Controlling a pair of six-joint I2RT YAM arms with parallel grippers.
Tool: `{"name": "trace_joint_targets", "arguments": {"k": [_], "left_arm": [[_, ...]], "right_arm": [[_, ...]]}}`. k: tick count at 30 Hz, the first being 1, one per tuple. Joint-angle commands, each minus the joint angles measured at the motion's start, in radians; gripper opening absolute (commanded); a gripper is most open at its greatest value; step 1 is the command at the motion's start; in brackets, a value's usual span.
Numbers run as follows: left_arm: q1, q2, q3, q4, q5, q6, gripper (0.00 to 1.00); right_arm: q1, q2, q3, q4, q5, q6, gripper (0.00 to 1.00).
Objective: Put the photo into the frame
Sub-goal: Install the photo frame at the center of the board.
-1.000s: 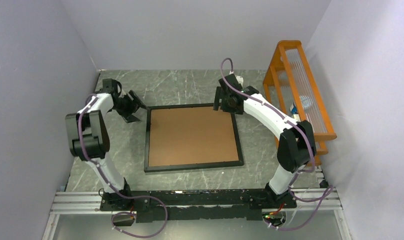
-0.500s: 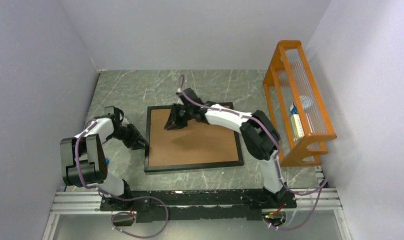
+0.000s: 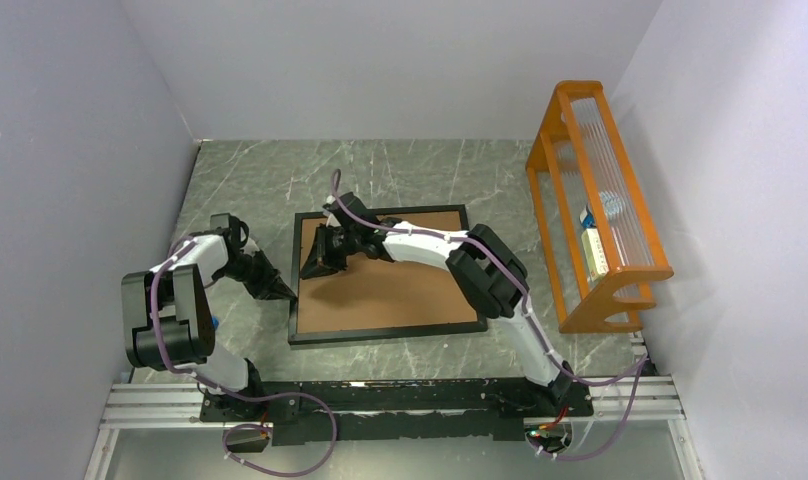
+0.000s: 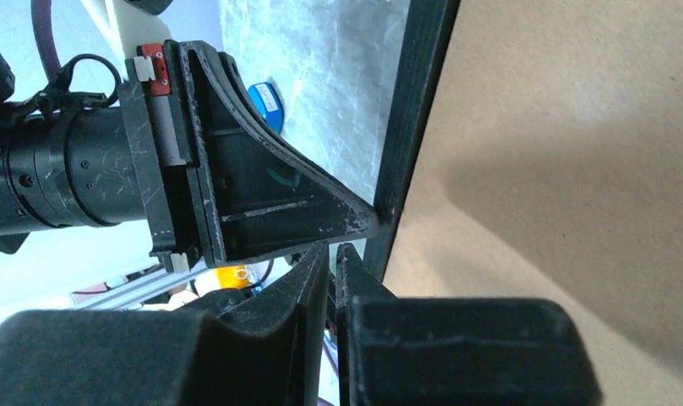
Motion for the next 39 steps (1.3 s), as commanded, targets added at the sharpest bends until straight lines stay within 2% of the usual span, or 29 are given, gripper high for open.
{"name": "trace_joint_targets", "arguments": {"k": [1, 9, 14, 23, 30, 35, 39], "left_arm": [[-0.001, -0.019, 0.032, -0.056, -0.134, -0.032, 0.17], [-0.058, 0.044, -0.039, 0.001, -0.078, -0.079, 0.16], [-0.071, 0.071, -0.042, -0.016, -0.131, -0.11, 0.11], [-0.071, 0.084, -0.032, -0.031, -0.187, -0.12, 0.08], [-0.07, 0.072, -0.033, -0.035, -0.207, -0.125, 0.07], [-0.07, 0.077, -0.03, -0.036, -0.207, -0.123, 0.07], [-0.071, 0.074, -0.034, -0.033, -0.205, -0.124, 0.07]], "right_arm": [[0.015, 0.032, 0.072, 0.054, -0.017, 0.031, 0.12], [0.03, 0.11, 0.148, 0.018, -0.051, 0.032, 0.12], [0.032, 0.133, 0.156, -0.021, -0.056, 0.026, 0.12], [0.026, 0.139, 0.122, -0.125, -0.02, -0.007, 0.11], [0.003, 0.115, 0.047, -0.143, 0.026, -0.012, 0.11], [-0.002, 0.118, 0.025, -0.17, 0.046, -0.029, 0.14], [-0.008, 0.113, -0.01, -0.176, 0.083, -0.044, 0.21]]}}
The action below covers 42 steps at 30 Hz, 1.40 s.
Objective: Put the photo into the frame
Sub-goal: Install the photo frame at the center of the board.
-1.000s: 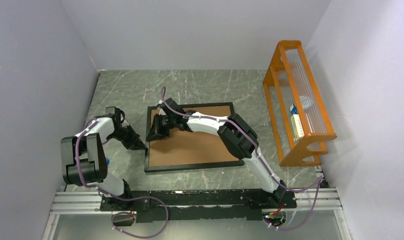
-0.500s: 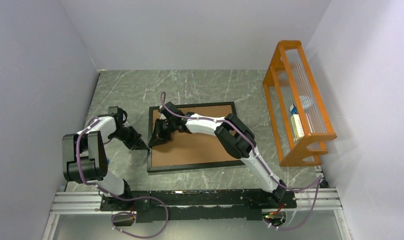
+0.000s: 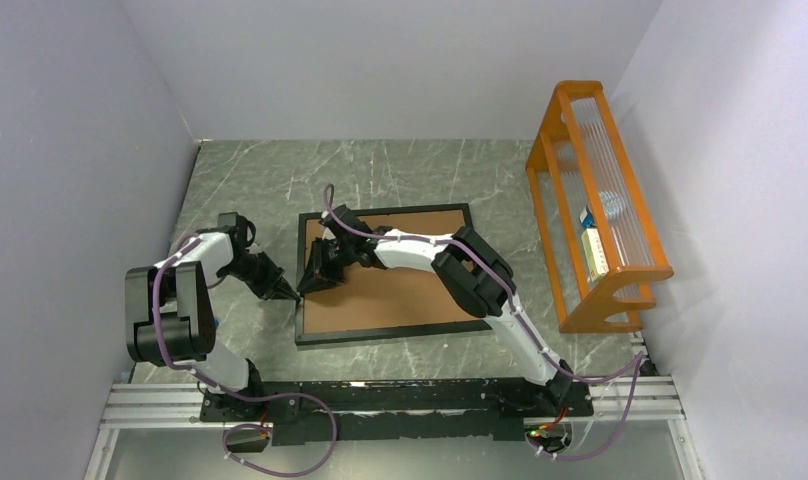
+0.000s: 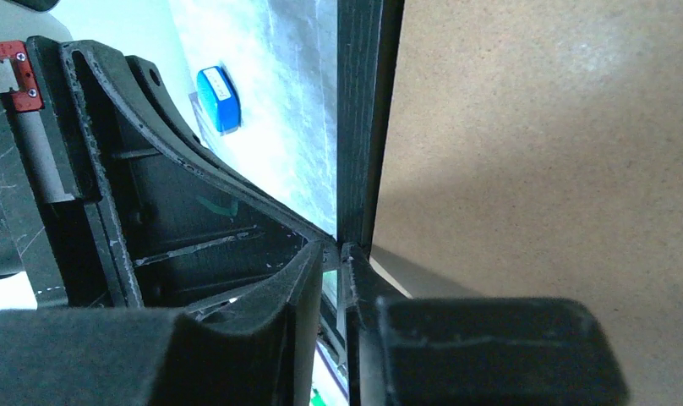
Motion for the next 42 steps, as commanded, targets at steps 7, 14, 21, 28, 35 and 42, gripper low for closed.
{"name": "trace_joint_targets", "arguments": {"k": [7, 14, 21, 28, 35, 42], "left_arm": [[-0.025, 0.049, -0.05, -0.001, -0.151, 0.008, 0.07], [-0.025, 0.054, -0.047, -0.006, -0.157, 0.008, 0.07], [-0.024, 0.051, -0.046, -0.005, -0.153, 0.008, 0.07], [-0.025, -0.001, -0.059, 0.027, -0.091, 0.018, 0.1], [-0.025, -0.145, -0.112, 0.128, 0.031, 0.04, 0.29], [-0.046, -0.211, -0.192, 0.222, 0.141, 0.037, 0.46]], "right_arm": [[-0.036, 0.01, -0.12, -0.158, 0.17, -0.059, 0.37], [-0.051, 0.013, -0.175, -0.172, 0.202, -0.054, 0.43], [-0.052, 0.022, -0.2, -0.212, 0.232, -0.062, 0.45], [-0.057, 0.026, -0.23, -0.258, 0.276, -0.117, 0.45], [-0.059, 0.003, -0.28, -0.256, 0.324, -0.171, 0.45], [-0.059, 0.013, -0.26, -0.257, 0.311, -0.173, 0.43]]}}
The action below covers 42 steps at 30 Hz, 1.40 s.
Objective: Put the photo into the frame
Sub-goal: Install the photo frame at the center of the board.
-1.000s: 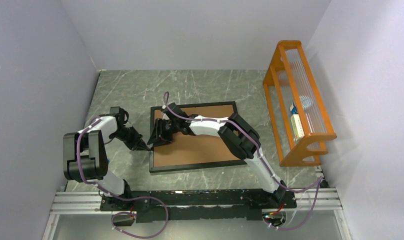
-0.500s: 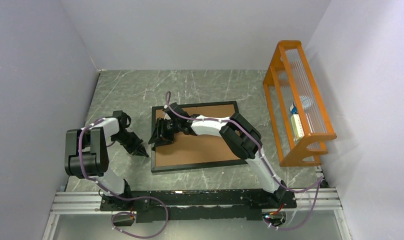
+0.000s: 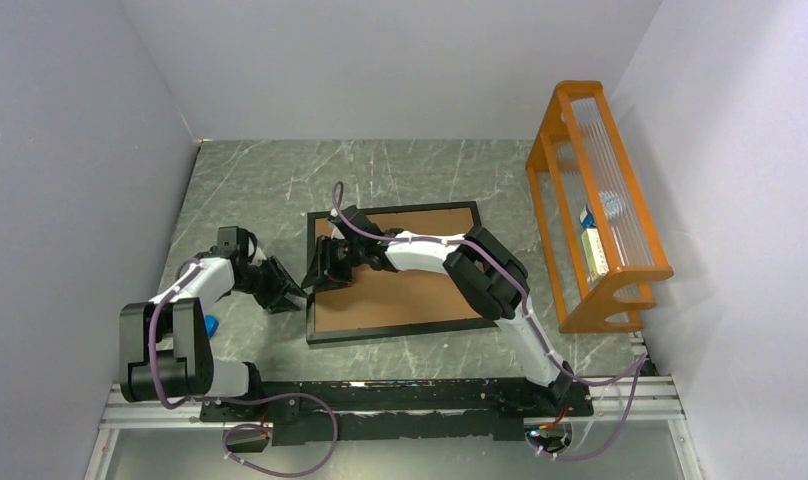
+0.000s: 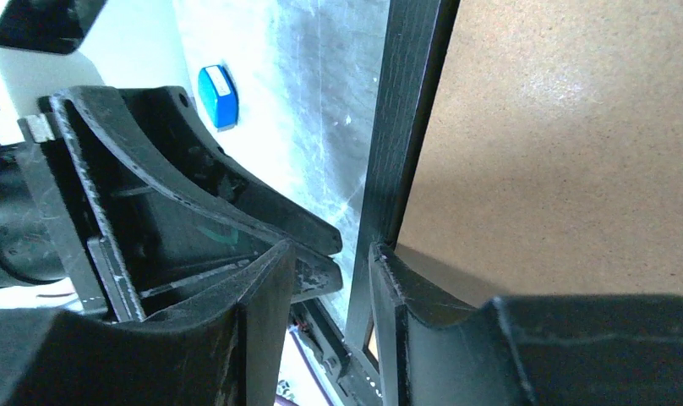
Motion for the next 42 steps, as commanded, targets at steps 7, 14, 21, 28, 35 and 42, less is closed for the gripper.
{"name": "trace_joint_targets", "arguments": {"k": [7, 14, 21, 28, 35, 42], "left_arm": [[-0.084, 0.088, -0.018, 0.023, -0.023, -0.014, 0.34], [-0.088, 0.149, 0.015, -0.084, -0.179, -0.064, 0.16], [-0.088, 0.162, 0.019, -0.093, -0.209, -0.069, 0.17], [-0.088, 0.179, 0.02, -0.092, -0.223, -0.07, 0.19], [-0.089, 0.173, 0.029, -0.071, -0.176, -0.056, 0.2], [-0.088, 0.13, 0.088, -0.013, -0.055, -0.031, 0.32]], "right_arm": [[-0.05, 0.116, -0.084, -0.332, 0.24, -0.122, 0.39], [-0.061, 0.086, -0.154, -0.303, 0.263, -0.136, 0.32], [-0.067, 0.078, -0.191, -0.299, 0.279, -0.147, 0.31], [-0.076, 0.06, -0.224, -0.299, 0.303, -0.16, 0.41], [-0.085, -0.001, -0.181, -0.315, 0.314, -0.188, 0.45], [-0.171, -0.229, -0.144, -0.335, 0.392, -0.262, 0.47]]}}
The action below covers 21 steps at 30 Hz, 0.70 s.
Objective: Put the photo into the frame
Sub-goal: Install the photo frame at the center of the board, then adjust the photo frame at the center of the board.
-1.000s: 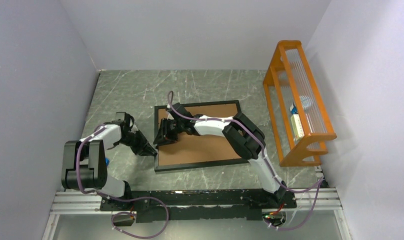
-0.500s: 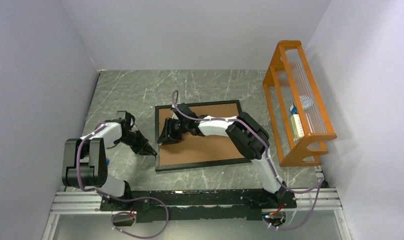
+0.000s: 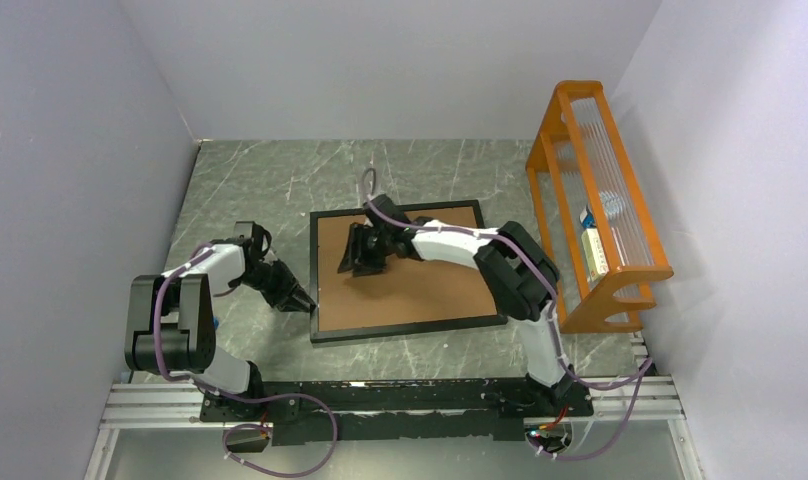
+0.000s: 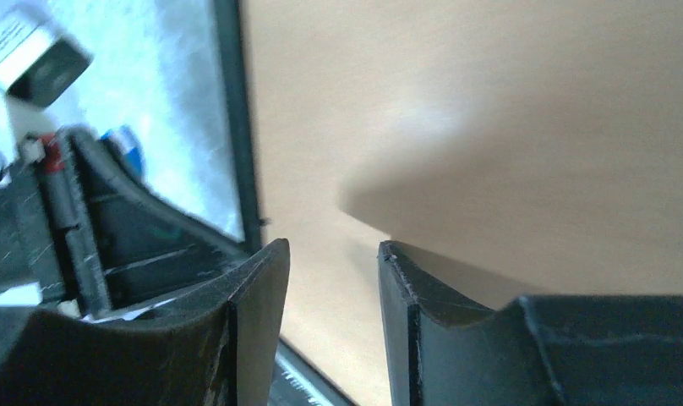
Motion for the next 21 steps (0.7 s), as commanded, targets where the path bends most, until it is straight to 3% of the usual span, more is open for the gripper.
{"name": "trace_joint_targets", "arguments": {"k": [1, 7, 9, 13, 21], "left_arm": [[-0.008, -0.005, 0.033, 0.072, -0.035, 0.03, 0.34], [0.006, -0.018, 0.098, 0.099, -0.029, 0.032, 0.47], [0.018, -0.014, 0.124, 0.114, -0.027, 0.038, 0.57], [0.032, 0.031, 0.187, 0.151, -0.027, 0.047, 0.7], [0.033, 0.255, 0.356, 0.149, -0.035, 0.11, 0.72]], "right_arm": [[-0.123, -0.105, -0.026, -0.252, 0.264, -0.152, 0.48], [-0.269, -0.26, -0.053, -0.396, 0.507, -0.208, 0.57], [-0.315, -0.283, -0.058, -0.465, 0.593, -0.232, 0.6], [-0.38, -0.328, -0.097, -0.549, 0.733, -0.262, 0.8], [-0.47, -0.377, -0.218, -0.527, 0.722, -0.272, 0.91]]}}
